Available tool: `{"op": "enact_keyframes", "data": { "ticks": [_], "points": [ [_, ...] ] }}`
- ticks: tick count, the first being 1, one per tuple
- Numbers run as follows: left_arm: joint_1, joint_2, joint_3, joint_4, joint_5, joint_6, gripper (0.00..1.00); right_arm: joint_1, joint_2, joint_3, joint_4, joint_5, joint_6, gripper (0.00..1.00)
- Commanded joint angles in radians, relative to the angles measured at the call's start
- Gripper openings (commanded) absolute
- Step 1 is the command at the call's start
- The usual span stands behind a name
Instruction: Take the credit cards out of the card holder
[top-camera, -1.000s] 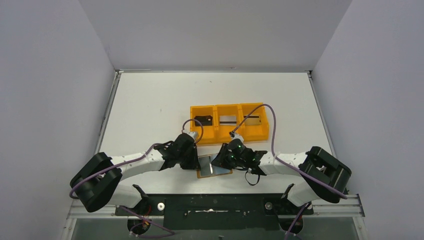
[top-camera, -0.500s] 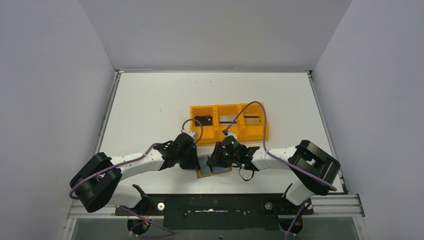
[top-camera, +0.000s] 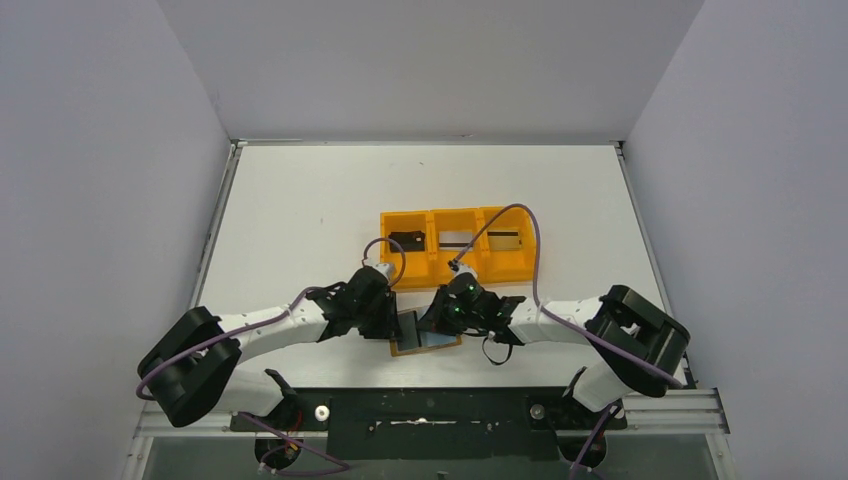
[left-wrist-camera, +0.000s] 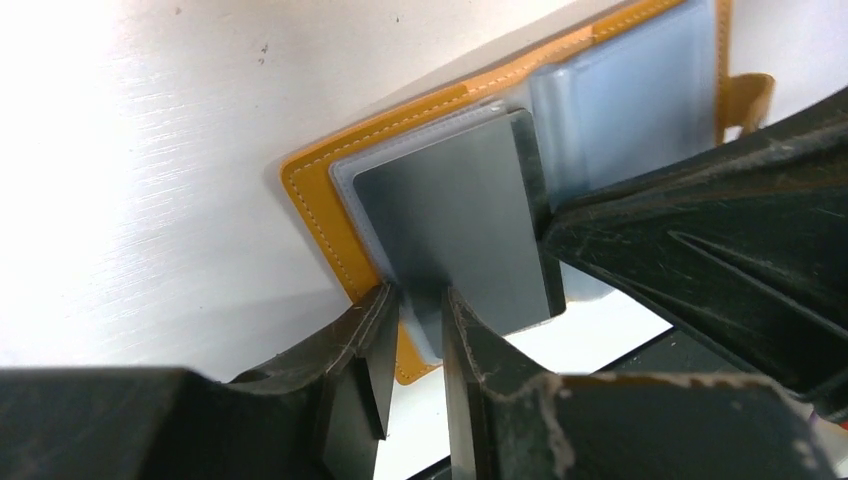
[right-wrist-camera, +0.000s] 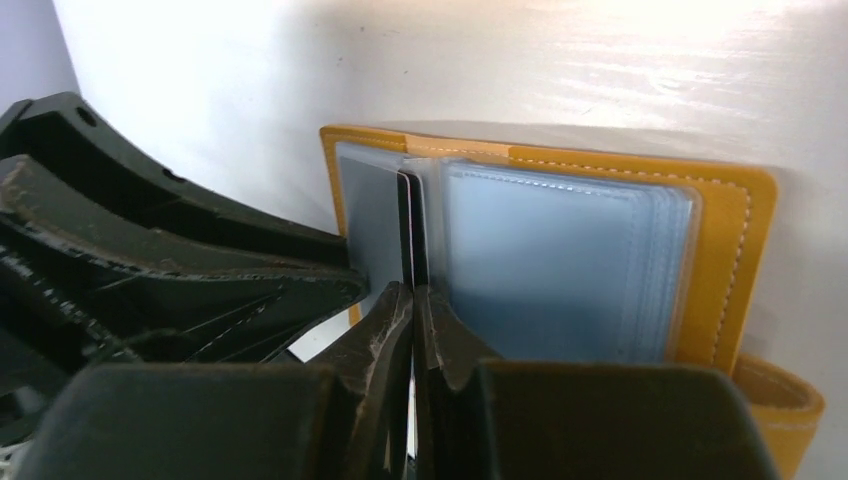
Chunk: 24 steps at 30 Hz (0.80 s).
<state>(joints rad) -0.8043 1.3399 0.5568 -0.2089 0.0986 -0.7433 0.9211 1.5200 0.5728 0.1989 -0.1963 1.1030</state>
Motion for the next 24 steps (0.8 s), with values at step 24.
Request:
{"op": "enact_keyframes", "data": {
  "ticks": [24],
  "points": [
    [-0.001,0.051,0.011,-0.097,-0.090,0.063,0.00,0.025,-0.005,0.045,-0.086,0.021,0.019,0.38]
  ]
}}
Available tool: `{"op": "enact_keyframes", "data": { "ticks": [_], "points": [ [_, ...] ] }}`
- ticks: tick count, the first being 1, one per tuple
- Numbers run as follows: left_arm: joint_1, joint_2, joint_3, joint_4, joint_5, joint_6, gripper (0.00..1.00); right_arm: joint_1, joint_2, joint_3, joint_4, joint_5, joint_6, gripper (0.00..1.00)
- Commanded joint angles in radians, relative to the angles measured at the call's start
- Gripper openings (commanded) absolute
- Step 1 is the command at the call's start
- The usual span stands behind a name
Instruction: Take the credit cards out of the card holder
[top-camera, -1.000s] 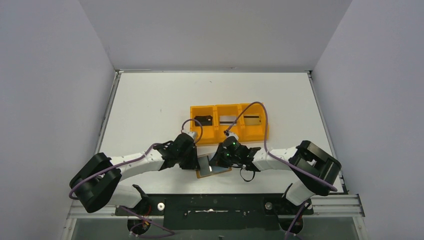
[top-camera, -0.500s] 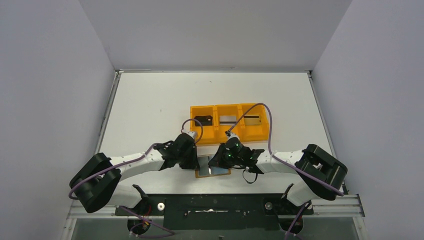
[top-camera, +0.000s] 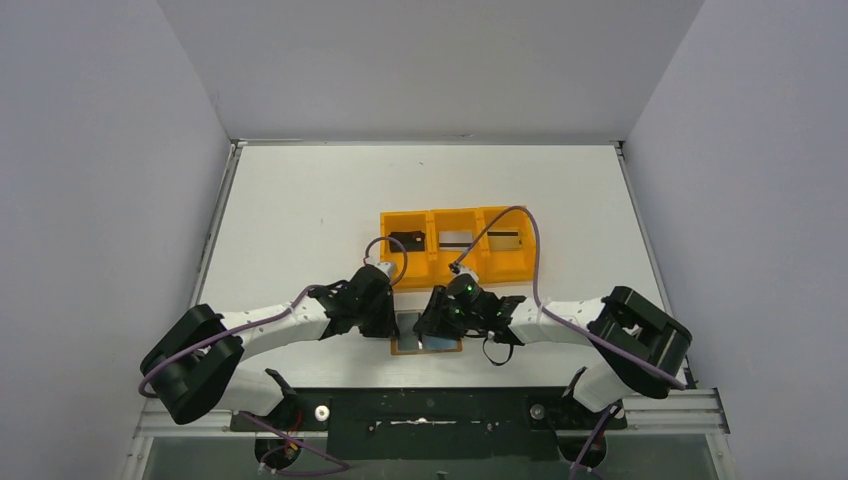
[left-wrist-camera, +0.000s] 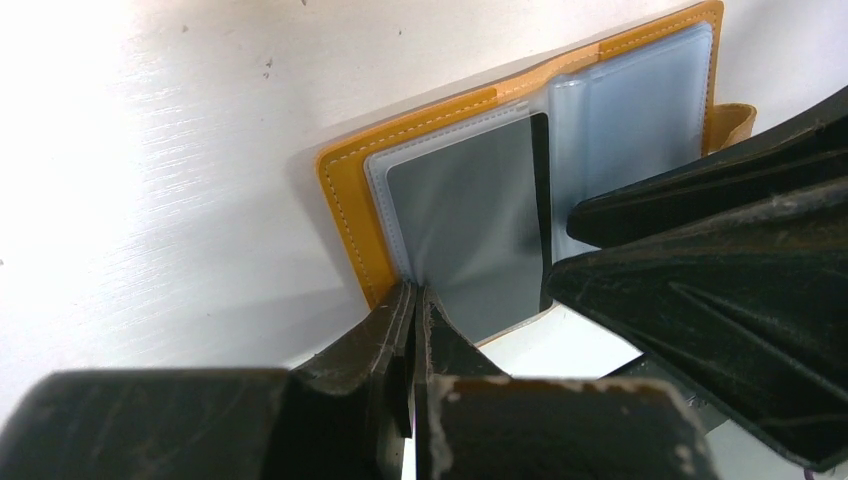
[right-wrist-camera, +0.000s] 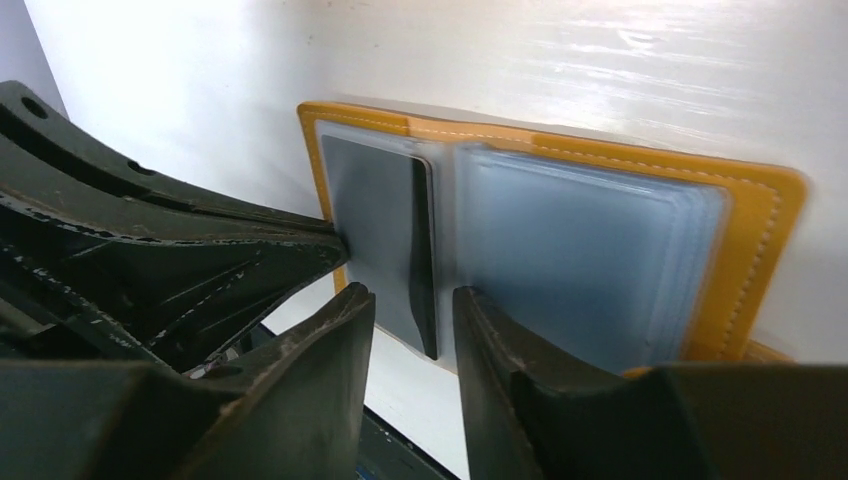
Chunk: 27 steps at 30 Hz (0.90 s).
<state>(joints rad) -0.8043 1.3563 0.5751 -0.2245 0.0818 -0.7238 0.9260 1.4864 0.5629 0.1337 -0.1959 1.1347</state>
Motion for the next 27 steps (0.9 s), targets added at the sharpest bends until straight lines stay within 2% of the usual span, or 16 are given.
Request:
{"op": "enact_keyframes", "data": {
  "ticks": [1,3,8,15,19,24,27],
  "points": [
    [0.000,0.034,-0.009,-0.077,-0.071,0.043,0.00,0.022,0.038,0.060,-0.009,0.012,-0.015,0.38],
    [-0.001,0.032,-0.012,-0.068,-0.062,0.043,0.00,0.023,0.059,0.063,0.033,-0.023,-0.015,0.38],
    [-0.001,0.029,-0.018,-0.030,-0.030,0.042,0.00,0.023,0.087,0.048,0.163,-0.086,0.017,0.28],
    [-0.001,0.018,-0.040,-0.012,-0.026,0.020,0.00,0.021,0.026,-0.010,0.262,-0.084,0.060,0.00],
    [0.000,-0.003,-0.047,-0.021,-0.034,0.010,0.01,0.020,-0.014,-0.031,0.290,-0.077,0.077,0.00],
    [-0.001,-0.028,-0.048,-0.034,-0.042,0.003,0.11,0.019,-0.051,-0.051,0.295,-0.065,0.092,0.00],
    [-0.001,-0.036,-0.044,-0.042,-0.045,0.003,0.12,0.016,-0.062,-0.064,0.296,-0.059,0.100,0.00]
  ]
}}
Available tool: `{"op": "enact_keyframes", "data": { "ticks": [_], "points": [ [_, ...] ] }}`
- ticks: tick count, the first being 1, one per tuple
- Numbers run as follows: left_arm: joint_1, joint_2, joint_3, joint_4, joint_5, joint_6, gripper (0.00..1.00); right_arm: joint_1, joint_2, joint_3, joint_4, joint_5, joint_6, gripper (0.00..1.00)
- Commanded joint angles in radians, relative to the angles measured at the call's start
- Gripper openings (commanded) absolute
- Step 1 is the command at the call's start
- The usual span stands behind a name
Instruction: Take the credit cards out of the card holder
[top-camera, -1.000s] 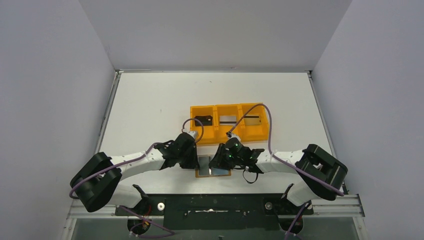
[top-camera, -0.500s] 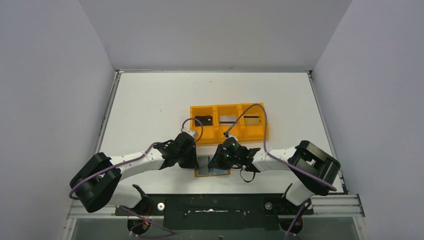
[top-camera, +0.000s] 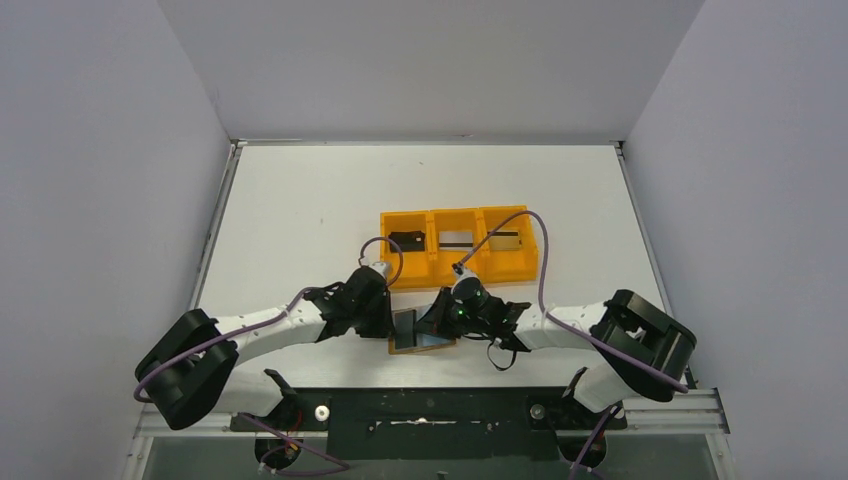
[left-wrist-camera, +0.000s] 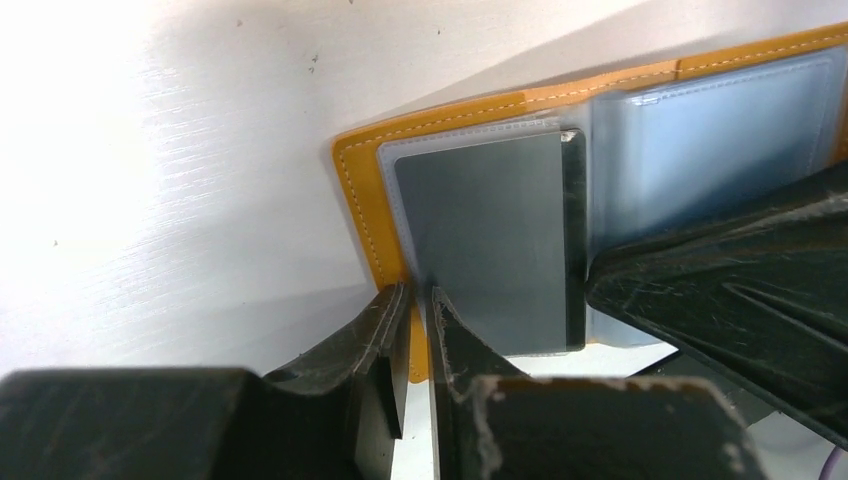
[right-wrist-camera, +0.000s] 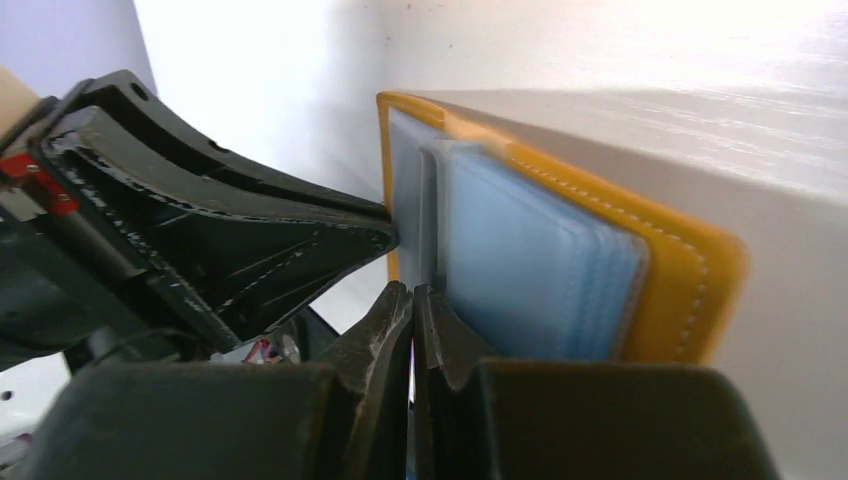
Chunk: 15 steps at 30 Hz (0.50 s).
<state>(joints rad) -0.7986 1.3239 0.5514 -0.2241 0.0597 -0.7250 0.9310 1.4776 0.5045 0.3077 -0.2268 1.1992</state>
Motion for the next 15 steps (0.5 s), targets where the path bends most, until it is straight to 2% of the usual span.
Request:
{"op": "enact_keyframes", "data": {
  "ticks": [1,7,11,15],
  "points": [
    [-0.006,-0.004,-0.021,-0.043,-0.024,0.006,0.12,0.011,-0.055,-0.008,0.123,-0.028,0.037,0.00],
    [-0.007,0.014,-0.016,-0.047,-0.022,0.011,0.04,0.008,-0.067,-0.024,0.121,-0.021,0.044,0.00],
    [-0.007,0.024,-0.016,-0.048,-0.022,0.014,0.01,0.005,-0.087,-0.015,0.030,0.019,0.036,0.00],
    [-0.007,0.024,-0.017,-0.040,-0.018,0.014,0.00,0.008,-0.082,0.034,-0.123,0.055,-0.003,0.19]
  ]
}}
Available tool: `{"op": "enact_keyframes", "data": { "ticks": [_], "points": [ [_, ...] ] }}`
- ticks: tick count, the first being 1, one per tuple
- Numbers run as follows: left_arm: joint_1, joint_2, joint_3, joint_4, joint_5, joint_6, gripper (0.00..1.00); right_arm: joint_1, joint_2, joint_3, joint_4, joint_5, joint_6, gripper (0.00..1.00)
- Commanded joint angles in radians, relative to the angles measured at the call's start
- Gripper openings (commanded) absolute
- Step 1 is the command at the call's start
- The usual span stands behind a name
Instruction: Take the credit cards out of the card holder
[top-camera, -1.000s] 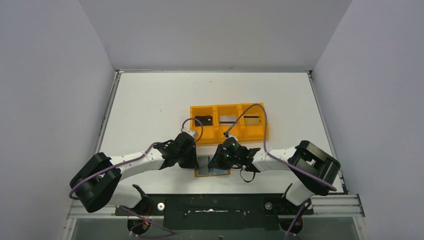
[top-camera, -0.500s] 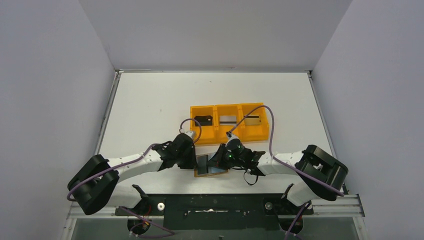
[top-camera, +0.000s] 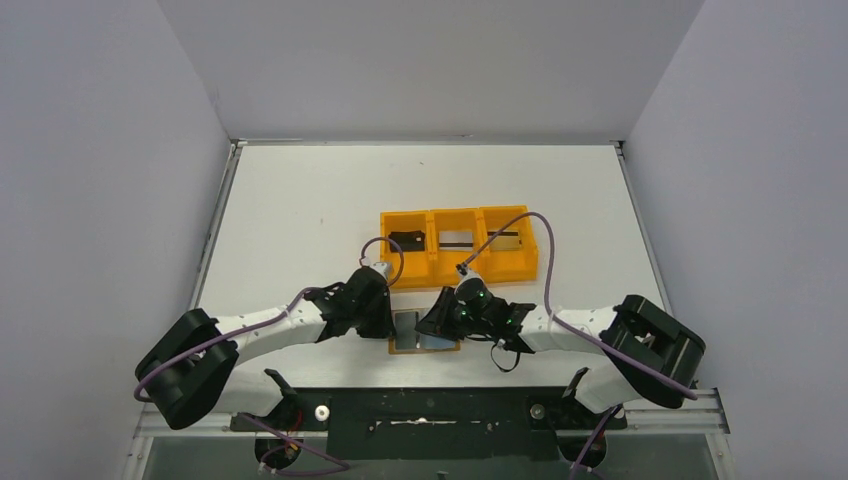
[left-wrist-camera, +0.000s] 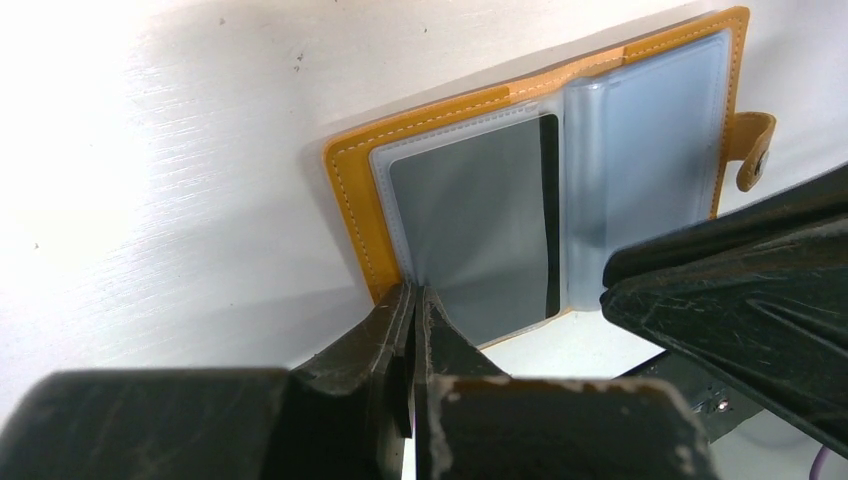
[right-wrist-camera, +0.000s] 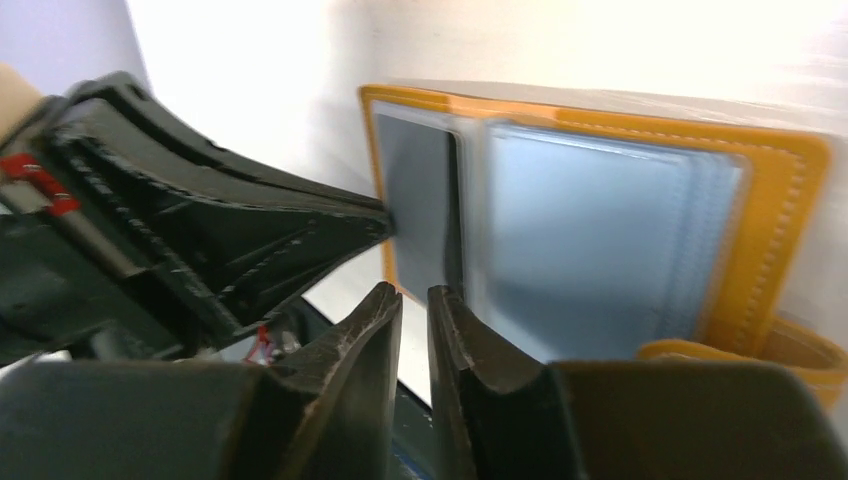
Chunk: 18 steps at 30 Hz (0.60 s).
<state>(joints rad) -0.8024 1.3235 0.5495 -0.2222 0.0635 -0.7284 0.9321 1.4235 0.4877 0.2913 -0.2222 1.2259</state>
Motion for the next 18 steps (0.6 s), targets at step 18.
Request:
{"op": "enact_keyframes", "data": {
  "ticks": [18],
  "points": [
    [-0.003,0.065,-0.004,-0.028,-0.017,0.003,0.00,0.040,0.096,0.125,-0.190,0.014,0.022,0.33]
  ]
}}
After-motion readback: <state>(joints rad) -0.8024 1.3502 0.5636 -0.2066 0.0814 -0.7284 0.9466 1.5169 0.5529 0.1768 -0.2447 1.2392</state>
